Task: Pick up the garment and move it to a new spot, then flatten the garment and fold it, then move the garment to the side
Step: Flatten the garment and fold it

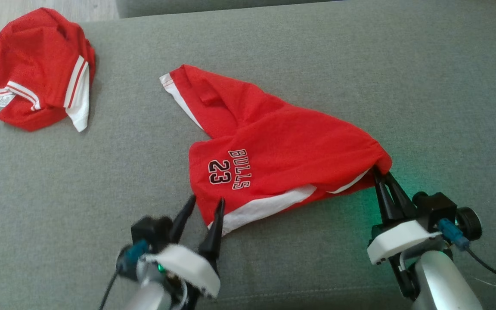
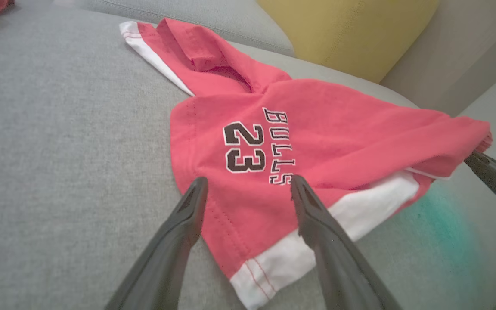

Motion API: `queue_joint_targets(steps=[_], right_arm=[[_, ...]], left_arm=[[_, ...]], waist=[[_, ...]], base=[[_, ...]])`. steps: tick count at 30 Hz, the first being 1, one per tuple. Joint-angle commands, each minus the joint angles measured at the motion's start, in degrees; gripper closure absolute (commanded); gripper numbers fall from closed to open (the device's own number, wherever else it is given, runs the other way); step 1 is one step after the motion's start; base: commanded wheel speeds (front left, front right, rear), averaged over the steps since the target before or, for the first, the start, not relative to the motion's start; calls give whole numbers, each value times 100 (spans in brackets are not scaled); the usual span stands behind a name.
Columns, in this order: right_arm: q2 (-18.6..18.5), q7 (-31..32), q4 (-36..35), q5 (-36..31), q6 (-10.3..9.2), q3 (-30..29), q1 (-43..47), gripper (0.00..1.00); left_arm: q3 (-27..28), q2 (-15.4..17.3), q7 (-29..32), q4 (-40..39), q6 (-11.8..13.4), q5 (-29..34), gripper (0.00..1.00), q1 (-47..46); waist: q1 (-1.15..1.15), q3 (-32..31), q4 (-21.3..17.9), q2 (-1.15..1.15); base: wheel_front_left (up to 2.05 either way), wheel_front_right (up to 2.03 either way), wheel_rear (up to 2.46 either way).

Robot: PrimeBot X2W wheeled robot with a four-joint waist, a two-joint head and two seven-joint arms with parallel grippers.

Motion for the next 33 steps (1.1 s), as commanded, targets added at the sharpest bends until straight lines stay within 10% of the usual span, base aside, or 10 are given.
queue_joint_targets(steps=[1,24,25,29,33], right_arm=[[-28,-55,-193,52,42,127,-144,100],[-28,-56,-242,217,42,267,-274,100],[-28,-56,-246,219,42,266,-271,100],[-28,-56,-263,235,42,237,-261,100],[-28,-56,-336,250,42,182,-248,100]], left_arm=[[157,58,-55,-211,-1,38,0,85],[-148,-16,338,307,-4,-314,0,40],[-159,-20,326,327,-7,-328,5,28],[-238,-37,282,367,-38,-383,100,-22],[-164,-20,141,217,6,-379,100,-31]], waist=[[-1,9,7,0],[-1,156,-198,0],[-1,158,-199,0],[-1,146,-185,0],[-1,96,-148,0]], base=[[0,0,0],[0,0,0],[0,0,0],[0,0,0],[0,0,0]])
